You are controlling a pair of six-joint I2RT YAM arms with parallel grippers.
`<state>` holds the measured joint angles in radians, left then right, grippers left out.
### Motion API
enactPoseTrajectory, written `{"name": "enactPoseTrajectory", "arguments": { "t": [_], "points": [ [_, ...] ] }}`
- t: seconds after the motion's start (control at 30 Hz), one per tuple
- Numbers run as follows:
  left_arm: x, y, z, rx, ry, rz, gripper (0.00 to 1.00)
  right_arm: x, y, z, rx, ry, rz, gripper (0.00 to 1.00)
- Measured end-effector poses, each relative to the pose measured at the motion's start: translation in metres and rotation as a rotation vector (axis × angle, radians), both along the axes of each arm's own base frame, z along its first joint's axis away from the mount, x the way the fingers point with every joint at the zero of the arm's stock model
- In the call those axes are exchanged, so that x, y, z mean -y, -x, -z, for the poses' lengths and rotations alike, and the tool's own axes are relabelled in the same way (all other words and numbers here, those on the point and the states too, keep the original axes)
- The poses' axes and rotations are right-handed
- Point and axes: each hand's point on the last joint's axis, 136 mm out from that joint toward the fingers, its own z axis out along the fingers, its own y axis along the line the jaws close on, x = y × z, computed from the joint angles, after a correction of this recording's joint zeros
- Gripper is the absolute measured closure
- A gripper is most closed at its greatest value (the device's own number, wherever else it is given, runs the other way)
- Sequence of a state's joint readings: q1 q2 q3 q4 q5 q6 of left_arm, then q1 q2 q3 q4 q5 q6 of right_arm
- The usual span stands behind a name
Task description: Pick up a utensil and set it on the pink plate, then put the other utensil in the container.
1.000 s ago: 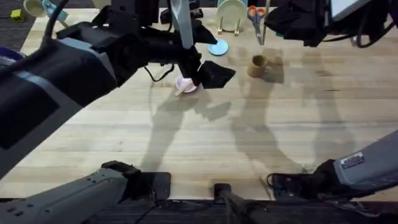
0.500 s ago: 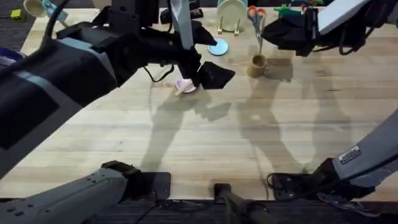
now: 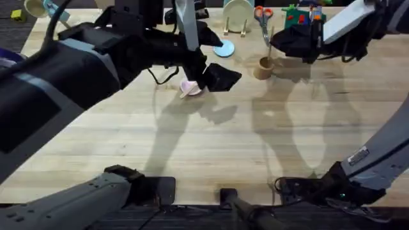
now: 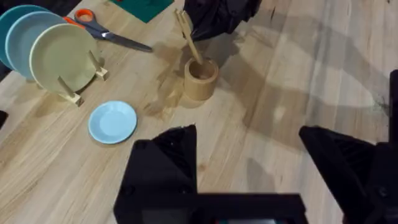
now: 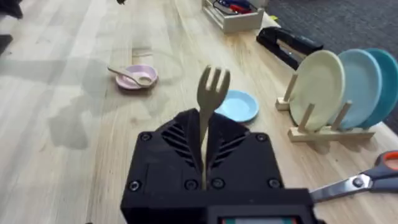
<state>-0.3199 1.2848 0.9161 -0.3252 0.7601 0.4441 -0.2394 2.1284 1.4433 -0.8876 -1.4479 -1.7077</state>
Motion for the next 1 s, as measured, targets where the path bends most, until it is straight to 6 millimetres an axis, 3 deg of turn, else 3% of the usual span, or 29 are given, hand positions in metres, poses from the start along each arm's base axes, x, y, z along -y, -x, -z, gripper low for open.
{"name": "enactPoseTrajectory", "arguments": {
  "t": [0.3, 0.7, 0.73, 0.83, 1.0],
  "points": [
    [0.000, 0.000, 0.000, 0.000, 0.000, 0.000, 0.007, 0.000, -0.001, 0.024, -0.041, 0.001, -0.003, 0.972],
    [0.000, 0.000, 0.000, 0.000, 0.000, 0.000, 0.006, -0.002, 0.000, 0.036, -0.044, 0.010, -0.012, 0.965],
    [0.000, 0.000, 0.000, 0.000, 0.000, 0.000, 0.006, -0.002, 0.000, 0.036, -0.043, 0.010, -0.013, 0.939],
    [0.000, 0.000, 0.000, 0.000, 0.000, 0.000, 0.006, -0.002, 0.000, 0.036, -0.034, 0.015, -0.014, 0.724],
    [0.000, 0.000, 0.000, 0.000, 0.000, 0.000, 0.006, -0.002, 0.000, 0.036, -0.031, 0.016, -0.014, 0.692]
  ]
}}
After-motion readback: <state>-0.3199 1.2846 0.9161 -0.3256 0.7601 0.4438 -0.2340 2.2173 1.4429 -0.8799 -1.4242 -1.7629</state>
